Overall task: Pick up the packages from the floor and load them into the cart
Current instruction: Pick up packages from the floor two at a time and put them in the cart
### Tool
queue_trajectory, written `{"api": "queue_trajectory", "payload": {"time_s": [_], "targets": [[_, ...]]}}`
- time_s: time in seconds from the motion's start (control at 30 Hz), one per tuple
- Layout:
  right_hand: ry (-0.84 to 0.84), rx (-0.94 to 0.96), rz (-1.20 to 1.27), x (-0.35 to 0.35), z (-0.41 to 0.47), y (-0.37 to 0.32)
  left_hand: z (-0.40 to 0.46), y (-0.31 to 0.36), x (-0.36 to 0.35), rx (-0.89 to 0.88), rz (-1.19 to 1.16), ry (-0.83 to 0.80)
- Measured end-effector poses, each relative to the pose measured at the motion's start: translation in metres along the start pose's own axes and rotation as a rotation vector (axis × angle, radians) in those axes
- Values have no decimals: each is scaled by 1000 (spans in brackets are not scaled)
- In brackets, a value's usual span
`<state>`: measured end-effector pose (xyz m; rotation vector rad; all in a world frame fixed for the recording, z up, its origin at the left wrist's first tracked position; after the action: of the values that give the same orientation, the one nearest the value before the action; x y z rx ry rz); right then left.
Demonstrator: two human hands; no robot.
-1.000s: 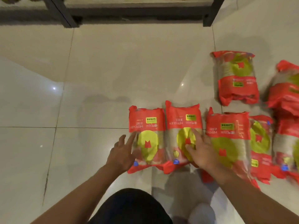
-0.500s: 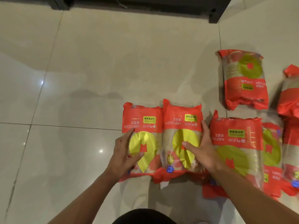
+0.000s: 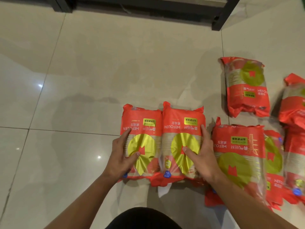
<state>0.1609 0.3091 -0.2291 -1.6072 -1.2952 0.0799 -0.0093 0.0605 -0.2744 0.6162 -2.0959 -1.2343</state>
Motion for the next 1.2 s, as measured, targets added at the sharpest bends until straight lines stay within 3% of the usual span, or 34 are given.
{"api": "queue_trajectory", "payload": {"time_s": [0.2,0.4,0.53,0.73,0.87,1.03,1.2], "targets": [[-13,31,2,-8,4,-41,8,18,37,-17,57,39],[82,7,115,20,-43,-102,-16,105,85,-33,112,78],[102,-27,131,88,-114,-175,-71,227,113,-57,67,13],[73,-46,173,250,-275,-354,-199,471,171,-37,-10,-58],[110,19,158,342,-369,-466,-272,628,203,-168,-49,-71],[278,126,178,407,-444,-551,-299,736,240,-243,-24,-78],[417,138,179,439,-489,-578,-305,799,244,-343,-39,-143]]}}
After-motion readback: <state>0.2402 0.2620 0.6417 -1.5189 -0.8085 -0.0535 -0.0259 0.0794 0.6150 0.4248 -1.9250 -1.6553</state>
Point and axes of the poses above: each hand's wrist, its own z-axis towards the middle knuckle, its own x-axis out of the back of the hand, y = z × x, the point moved 3 cm from there along z, towards the middle knuckle, and after that the axes turned 2 degrees about -z, right-handed, at the moved point
